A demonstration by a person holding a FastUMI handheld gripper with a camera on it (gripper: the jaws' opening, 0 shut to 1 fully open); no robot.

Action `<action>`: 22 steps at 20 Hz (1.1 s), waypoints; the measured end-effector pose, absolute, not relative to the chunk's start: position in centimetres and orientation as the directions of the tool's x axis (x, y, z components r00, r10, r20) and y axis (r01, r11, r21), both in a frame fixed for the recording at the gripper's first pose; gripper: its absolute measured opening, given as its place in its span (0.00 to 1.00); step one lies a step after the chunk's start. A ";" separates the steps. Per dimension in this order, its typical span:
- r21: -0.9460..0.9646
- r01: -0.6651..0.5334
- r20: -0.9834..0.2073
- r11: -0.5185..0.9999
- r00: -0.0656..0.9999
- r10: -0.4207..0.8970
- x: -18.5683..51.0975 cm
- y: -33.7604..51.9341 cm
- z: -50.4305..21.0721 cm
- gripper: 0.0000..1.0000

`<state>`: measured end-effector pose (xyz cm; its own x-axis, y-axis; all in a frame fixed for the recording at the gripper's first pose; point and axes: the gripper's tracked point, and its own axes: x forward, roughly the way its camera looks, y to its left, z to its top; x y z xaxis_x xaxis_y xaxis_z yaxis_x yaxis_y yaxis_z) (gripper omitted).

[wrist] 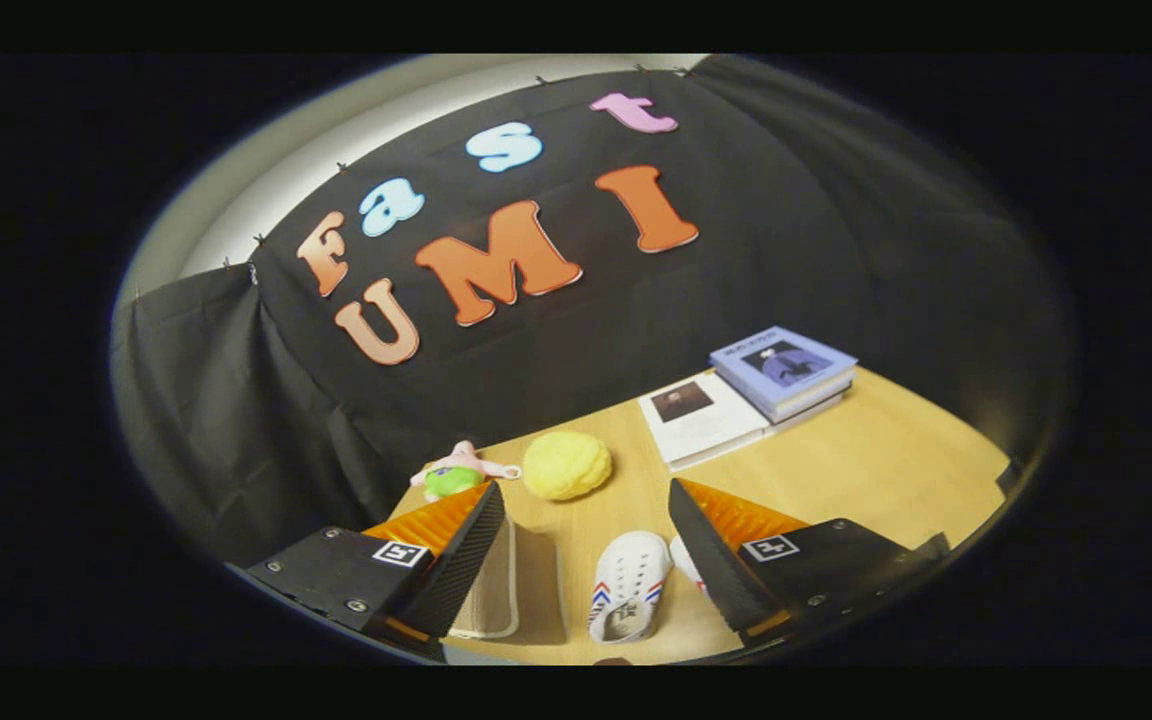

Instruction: Open the storage box then place both shoes into the box .Put the left shoe in first, then the right shoe, with the right side of both shoes facing outward in a uniform manner.

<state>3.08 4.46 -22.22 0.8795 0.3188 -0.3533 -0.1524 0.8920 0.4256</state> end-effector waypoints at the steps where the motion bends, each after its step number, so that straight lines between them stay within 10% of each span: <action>1: 0.475 -0.144 -0.375 0.868 0.859 0.348 2.9 4.8 -23.9 0.98; 22: 0.894 -0.036 -0.342 0.447 0.590 0.731 1.0 14.8 -35.0 0.98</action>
<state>1.05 14.82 -35.02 0.5903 0.7310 -0.3423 -0.0357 0.4472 0.8937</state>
